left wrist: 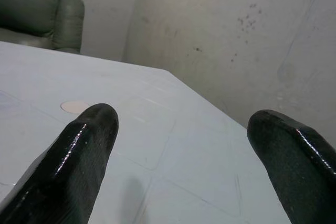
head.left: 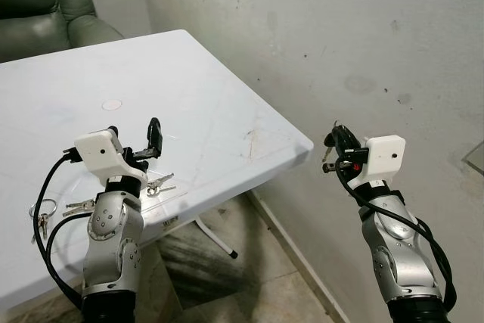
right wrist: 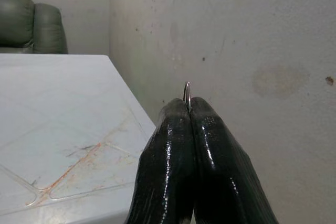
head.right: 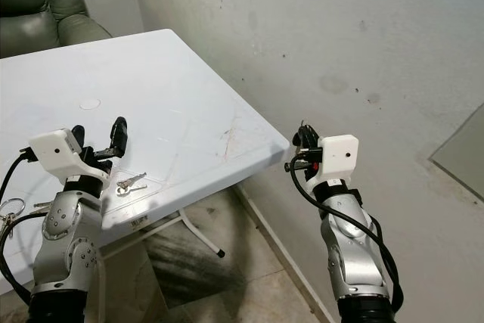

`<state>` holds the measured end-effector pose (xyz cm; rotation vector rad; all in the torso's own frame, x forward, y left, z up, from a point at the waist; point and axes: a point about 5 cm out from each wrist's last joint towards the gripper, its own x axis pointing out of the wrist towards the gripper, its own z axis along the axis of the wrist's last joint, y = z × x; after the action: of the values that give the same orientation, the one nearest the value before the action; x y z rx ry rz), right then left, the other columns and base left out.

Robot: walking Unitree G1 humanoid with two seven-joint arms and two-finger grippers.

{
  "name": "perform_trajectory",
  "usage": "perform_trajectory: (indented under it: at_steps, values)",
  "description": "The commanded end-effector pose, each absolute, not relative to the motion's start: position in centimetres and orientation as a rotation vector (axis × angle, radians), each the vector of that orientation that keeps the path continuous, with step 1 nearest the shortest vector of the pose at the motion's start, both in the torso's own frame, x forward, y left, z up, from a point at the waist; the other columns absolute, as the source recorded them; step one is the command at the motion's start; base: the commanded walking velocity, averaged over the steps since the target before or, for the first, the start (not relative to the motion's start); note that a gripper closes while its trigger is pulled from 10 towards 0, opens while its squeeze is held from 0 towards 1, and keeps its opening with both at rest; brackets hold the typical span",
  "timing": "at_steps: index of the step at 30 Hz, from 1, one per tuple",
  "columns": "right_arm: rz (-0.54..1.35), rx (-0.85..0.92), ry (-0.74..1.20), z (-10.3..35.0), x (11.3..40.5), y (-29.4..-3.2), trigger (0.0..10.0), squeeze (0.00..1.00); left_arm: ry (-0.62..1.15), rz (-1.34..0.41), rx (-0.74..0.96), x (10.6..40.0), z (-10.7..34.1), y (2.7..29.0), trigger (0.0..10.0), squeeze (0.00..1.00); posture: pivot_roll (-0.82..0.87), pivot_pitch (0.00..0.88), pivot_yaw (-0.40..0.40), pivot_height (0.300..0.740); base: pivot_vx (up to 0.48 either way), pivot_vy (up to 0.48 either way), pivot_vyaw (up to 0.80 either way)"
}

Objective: Hang keys on a hook

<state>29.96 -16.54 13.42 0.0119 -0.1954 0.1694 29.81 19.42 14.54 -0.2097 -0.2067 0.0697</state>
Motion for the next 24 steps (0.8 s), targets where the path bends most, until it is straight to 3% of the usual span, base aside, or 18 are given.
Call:
perform_trajectory:
  at_steps: [1, 14, 19, 24]
  values:
    - [0.156, 0.01, -0.212, 14.0, 29.9, -16.86, 10.0, 0.0, -0.215, 0.066, -0.202, 29.72, 14.88, 19.12, 10.0, 0.0, 0.01, 0.0, -0.057, 0.74, 0.0, 0.0, -0.73]
    - [0.154, 0.013, -0.209, 14.01, 29.83, -16.85, 10.0, 0.0, -0.212, 0.053, -0.177, 29.54, 14.83, 18.91, 10.0, 0.0, 0.01, 0.0, -0.056, 0.74, 0.0, 0.0, -0.72]
    - [0.155, 0.015, -0.208, 13.97, 29.8, -16.76, 10.0, 0.0, -0.213, 0.045, -0.187, 29.5, 14.89, 18.76, 10.0, 0.0, 0.01, 0.0, -0.055, 0.74, 0.0, -0.48, -0.72]
    - [0.157, 0.014, -0.206, 13.91, 29.7, -16.73, 10.0, 0.0, -0.212, 0.05, -0.22, 29.47, 14.85, 18.61, 10.0, 0.0, 0.01, 0.0, -0.053, 0.74, 0.0, 0.0, -0.72]
